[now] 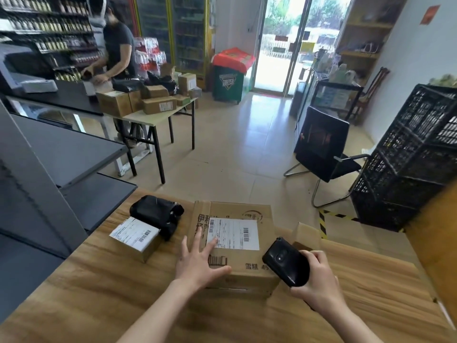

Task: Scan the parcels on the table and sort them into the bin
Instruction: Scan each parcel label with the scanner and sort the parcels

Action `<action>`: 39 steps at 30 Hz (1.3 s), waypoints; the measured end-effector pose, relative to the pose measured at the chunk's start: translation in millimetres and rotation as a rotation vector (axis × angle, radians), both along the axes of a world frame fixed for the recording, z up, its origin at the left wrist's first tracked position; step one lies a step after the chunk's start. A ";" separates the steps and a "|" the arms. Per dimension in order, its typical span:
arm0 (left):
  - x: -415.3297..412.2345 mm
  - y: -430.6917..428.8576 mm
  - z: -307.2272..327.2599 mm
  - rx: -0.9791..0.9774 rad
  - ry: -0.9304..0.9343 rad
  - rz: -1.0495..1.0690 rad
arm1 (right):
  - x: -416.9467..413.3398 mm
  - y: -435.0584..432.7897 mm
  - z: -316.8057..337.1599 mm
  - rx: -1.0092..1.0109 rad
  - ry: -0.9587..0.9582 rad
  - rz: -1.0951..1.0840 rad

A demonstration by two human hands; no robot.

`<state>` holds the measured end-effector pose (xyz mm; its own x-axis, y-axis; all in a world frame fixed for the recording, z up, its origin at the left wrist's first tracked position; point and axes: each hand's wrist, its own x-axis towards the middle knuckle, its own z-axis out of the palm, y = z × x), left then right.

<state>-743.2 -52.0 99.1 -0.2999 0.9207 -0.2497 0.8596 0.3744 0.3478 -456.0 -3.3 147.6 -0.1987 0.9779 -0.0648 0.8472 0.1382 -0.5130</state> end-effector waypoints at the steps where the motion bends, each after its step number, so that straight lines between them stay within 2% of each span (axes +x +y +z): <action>1: 6.1 -10.4 -0.1 0.003 -0.006 0.003 | 7.5 -7.5 1.1 -0.002 -0.004 -0.001; 7: 37.5 -67.8 6.8 0.056 -0.021 0.057 | 44.2 -55.3 7.6 -0.017 -0.057 0.039; 15: 63.5 -101.9 10.1 0.147 0.070 0.135 | 77.3 -89.4 21.8 0.028 -0.178 0.095; 27: 87.4 -104.0 15.7 0.132 0.057 0.119 | 95.1 -95.0 47.5 0.132 -0.338 0.088; 39: 86.3 -99.1 15.1 0.120 0.062 0.112 | 97.7 -86.8 45.6 0.171 -0.372 0.080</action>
<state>-656.9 -151.0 114.2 -0.4134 0.9029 -0.1175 0.8362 0.4276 0.3435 -358.3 -90.2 193.2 -0.2677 0.9634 0.0151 0.9537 0.2672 -0.1379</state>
